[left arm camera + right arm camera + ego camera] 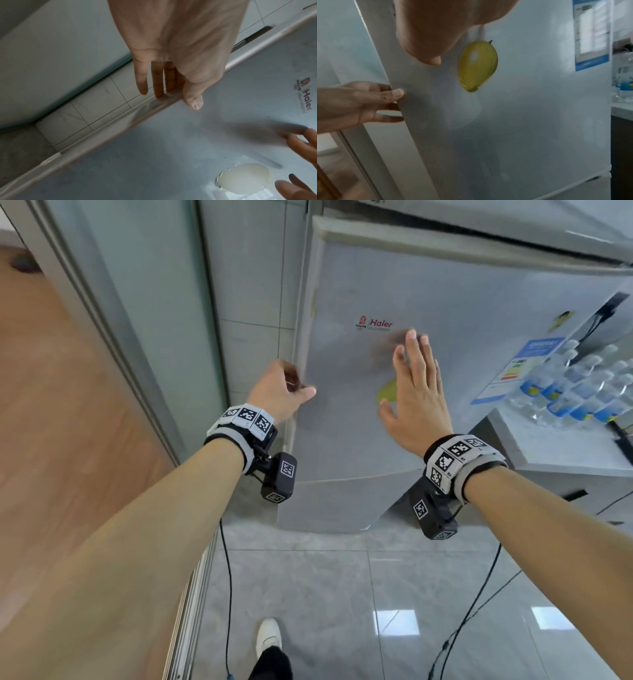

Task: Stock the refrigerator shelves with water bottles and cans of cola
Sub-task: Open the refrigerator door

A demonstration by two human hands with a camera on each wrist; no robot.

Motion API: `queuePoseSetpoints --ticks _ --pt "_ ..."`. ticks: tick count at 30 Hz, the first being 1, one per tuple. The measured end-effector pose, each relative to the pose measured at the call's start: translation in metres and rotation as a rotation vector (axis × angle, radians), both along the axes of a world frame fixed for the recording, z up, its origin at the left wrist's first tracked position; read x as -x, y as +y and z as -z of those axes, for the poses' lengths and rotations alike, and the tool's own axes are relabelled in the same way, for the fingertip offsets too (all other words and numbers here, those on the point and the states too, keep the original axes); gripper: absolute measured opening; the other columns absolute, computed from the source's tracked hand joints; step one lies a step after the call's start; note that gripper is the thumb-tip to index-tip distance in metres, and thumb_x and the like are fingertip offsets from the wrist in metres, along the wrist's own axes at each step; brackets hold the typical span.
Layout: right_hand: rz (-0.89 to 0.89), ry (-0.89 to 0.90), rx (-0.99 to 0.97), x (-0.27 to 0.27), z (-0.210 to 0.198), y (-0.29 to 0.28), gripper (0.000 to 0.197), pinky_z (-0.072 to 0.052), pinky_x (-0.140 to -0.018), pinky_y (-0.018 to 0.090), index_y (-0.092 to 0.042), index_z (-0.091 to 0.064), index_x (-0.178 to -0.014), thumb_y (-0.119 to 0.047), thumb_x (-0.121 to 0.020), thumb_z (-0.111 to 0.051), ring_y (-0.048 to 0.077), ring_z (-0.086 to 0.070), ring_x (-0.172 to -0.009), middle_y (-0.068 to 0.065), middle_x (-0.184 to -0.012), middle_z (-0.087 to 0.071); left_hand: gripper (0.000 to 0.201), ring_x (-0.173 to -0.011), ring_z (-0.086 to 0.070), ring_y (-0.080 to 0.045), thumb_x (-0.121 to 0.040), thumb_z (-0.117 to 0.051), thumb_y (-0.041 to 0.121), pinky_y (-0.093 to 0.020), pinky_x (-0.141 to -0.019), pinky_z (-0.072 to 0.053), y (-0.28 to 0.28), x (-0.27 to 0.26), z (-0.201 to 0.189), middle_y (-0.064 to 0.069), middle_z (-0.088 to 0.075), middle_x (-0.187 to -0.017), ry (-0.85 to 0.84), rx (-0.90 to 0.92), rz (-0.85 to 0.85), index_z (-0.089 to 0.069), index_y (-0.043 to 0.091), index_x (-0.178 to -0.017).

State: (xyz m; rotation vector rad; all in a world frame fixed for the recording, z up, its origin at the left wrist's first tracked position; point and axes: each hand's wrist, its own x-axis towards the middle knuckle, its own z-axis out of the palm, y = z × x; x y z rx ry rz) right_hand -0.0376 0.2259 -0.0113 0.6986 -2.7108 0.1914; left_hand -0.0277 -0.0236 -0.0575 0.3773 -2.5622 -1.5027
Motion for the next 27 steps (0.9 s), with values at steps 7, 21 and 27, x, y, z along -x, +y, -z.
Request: queuePoseSetpoints --ticks 7,21,27 --pt "-0.073 -0.043 0.115 -0.053 -0.005 0.041 0.069 -0.007 -0.125 0.048 -0.009 -0.029 -0.153 -0.015 -0.089 -0.056 0.027 -0.003 -0.154 0.004 -0.167 0.001 0.046 -0.095 -0.064 -0.018 -0.081 -0.079 0.035 -0.027 -0.087 -0.048 0.047 -0.075 -0.006 0.002 -0.064 -0.100 0.020 0.055 -0.059 -0.047 0.016 -0.108" --pt "-0.146 -0.258 0.423 -0.202 -0.010 0.153 0.045 -0.048 -0.098 0.043 -0.014 -0.046 -0.140 -0.026 -0.097 -0.051 0.019 -0.053 -0.124 -0.001 -0.143 -0.046 0.031 -0.092 -0.067 -0.018 -0.087 -0.068 0.043 -0.037 -0.086 -0.053 0.186 -0.221 -0.005 0.003 -0.072 -0.097 -0.012 0.322 0.061 -0.066 0.018 -0.105" --pt "-0.038 -0.275 0.645 -0.241 -0.005 0.204 0.040 -0.051 -0.096 0.045 -0.014 -0.052 -0.134 -0.021 -0.095 -0.051 0.015 -0.060 -0.106 0.000 -0.130 -0.055 0.023 -0.078 -0.069 -0.013 -0.095 -0.057 0.018 -0.042 -0.090 -0.056 0.247 -0.261 -0.009 0.000 -0.076 -0.093 -0.069 0.176 0.372 -0.067 0.012 -0.115"
